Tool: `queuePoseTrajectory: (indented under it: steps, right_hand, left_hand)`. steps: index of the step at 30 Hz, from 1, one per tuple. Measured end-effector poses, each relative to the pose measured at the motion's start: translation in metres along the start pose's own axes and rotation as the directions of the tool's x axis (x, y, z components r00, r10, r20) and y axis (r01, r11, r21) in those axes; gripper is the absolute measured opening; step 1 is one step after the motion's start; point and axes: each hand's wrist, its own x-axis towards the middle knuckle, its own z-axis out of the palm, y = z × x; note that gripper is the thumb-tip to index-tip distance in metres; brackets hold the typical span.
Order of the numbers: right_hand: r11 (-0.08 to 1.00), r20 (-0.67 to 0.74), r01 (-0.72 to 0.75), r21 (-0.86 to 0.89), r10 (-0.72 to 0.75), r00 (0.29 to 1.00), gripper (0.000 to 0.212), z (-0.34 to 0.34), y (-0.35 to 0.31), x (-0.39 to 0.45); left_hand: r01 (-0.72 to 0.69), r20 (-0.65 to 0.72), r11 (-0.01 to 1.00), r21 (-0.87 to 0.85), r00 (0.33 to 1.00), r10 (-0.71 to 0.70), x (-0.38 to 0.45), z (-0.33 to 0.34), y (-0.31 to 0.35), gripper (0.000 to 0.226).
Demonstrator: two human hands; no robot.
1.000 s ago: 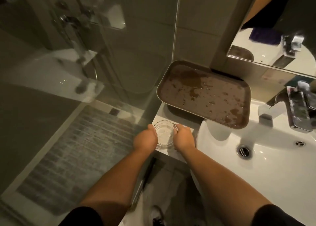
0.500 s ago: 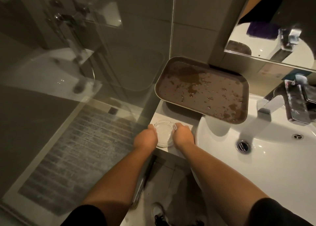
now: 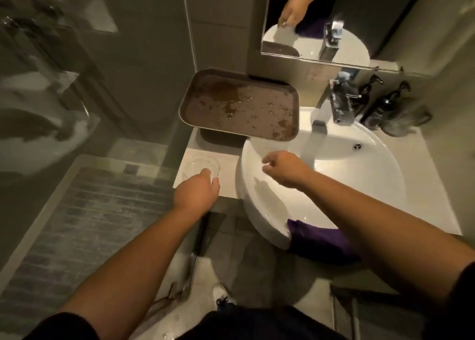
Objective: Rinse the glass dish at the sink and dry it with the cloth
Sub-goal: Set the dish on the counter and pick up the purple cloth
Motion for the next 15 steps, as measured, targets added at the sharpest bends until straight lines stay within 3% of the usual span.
queuePoseTrajectory:
  steps: [6,9,11,13,15]
  right_hand:
    - [0.980,0.028,0.012,-0.201,-0.006,1.000,0.034,-0.028,0.098,-0.068]
    - [0.968,0.084,0.093,-0.233,-0.075,0.994,0.039,-0.023,0.137,-0.103]
    - [0.956,0.173,0.174,-0.235,-0.135,0.976,0.054,-0.013,0.154,-0.125]
    - [0.934,0.282,0.274,-0.228,-0.206,0.937,0.070,0.000,0.162,-0.141]
    - [0.872,0.298,0.392,-0.292,-0.306,0.904,0.072,0.013,0.168,-0.148]
  left_hand:
    - [-0.339,0.082,0.937,-0.081,0.935,0.345,-0.043,0.016,0.093,0.032]
    - [-0.572,0.112,0.820,-0.036,0.813,0.572,-0.064,0.033,0.126,0.048]
    - [-0.703,0.163,0.710,0.036,0.705,0.690,-0.073,0.041,0.140,0.056]
    - [-0.758,0.226,0.649,0.060,0.644,0.731,-0.079,0.047,0.151,0.064]
    - [-0.775,0.261,0.629,0.064,0.622,0.739,-0.084,0.053,0.157,0.066]
